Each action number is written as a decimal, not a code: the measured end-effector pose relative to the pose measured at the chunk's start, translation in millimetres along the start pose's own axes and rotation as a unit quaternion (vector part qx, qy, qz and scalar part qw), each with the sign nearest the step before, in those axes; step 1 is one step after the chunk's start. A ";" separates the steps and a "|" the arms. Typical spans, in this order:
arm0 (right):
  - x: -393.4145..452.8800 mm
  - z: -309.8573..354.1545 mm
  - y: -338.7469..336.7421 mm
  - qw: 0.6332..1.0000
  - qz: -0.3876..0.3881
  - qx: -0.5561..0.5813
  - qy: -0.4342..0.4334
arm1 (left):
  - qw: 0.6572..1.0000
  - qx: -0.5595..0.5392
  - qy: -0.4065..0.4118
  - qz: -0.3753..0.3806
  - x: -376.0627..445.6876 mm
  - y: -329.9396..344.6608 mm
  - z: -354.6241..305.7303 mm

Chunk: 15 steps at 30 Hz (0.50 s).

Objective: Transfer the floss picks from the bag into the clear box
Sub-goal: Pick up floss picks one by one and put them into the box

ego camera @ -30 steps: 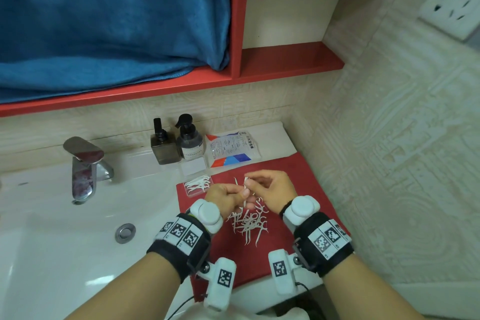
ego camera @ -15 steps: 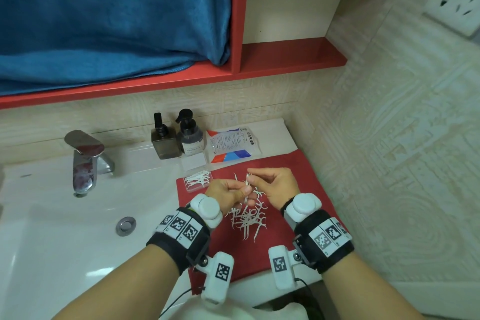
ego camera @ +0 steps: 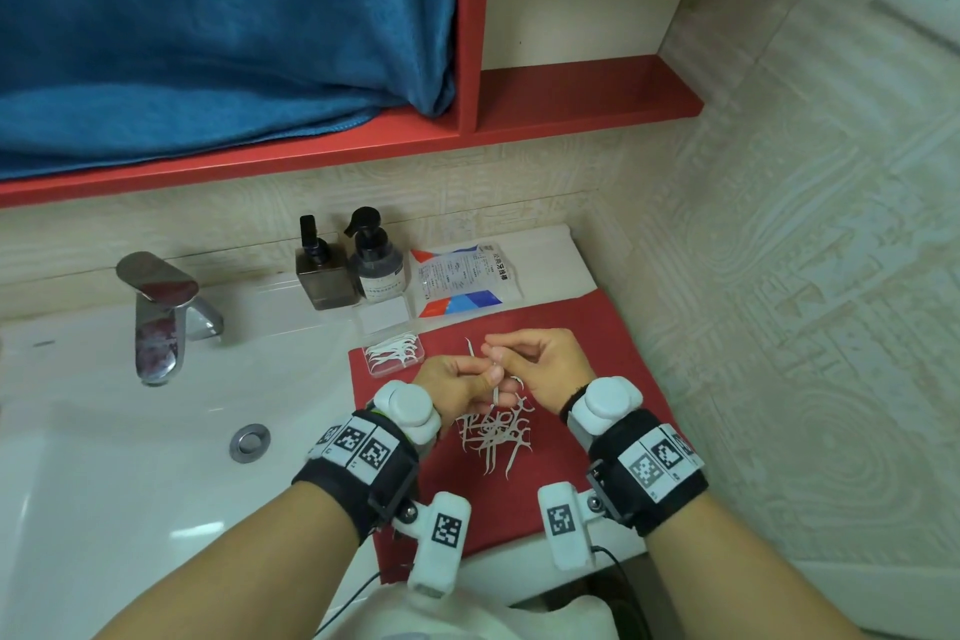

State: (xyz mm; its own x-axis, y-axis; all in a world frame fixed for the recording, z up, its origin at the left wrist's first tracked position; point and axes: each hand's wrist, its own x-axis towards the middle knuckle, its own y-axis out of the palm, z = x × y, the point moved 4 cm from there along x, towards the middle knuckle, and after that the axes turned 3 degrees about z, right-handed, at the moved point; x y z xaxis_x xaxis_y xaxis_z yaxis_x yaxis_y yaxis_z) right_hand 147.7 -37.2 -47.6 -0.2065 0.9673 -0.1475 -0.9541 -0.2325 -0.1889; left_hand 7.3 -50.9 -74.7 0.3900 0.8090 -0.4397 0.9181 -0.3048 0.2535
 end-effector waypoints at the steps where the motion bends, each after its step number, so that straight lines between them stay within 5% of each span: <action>1: 1.2 0.5 0.8 1.000 0.004 -0.006 0.000 | 1.000 0.001 0.000 -0.011 -0.4 -1.2 0.4; 7: 9.4 -16.8 -22.2 0.978 -0.065 -0.191 0.056 | 0.998 -0.003 0.012 -0.065 1.7 -8.8 -2.1; 15: 2.7 -47.2 -24.4 0.912 -0.043 -0.394 0.101 | 0.997 0.008 0.009 -0.071 0.9 -4.4 -7.1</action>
State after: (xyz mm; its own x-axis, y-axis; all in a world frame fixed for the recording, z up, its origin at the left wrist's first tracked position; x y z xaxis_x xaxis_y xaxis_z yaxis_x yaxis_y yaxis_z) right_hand 180.7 -33.8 -89.2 -0.0178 0.9653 -0.2606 -0.4954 -0.2349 -0.8363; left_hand 3.1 -45.3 -70.1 0.2553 0.8532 -0.4549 0.9649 -0.1946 0.1766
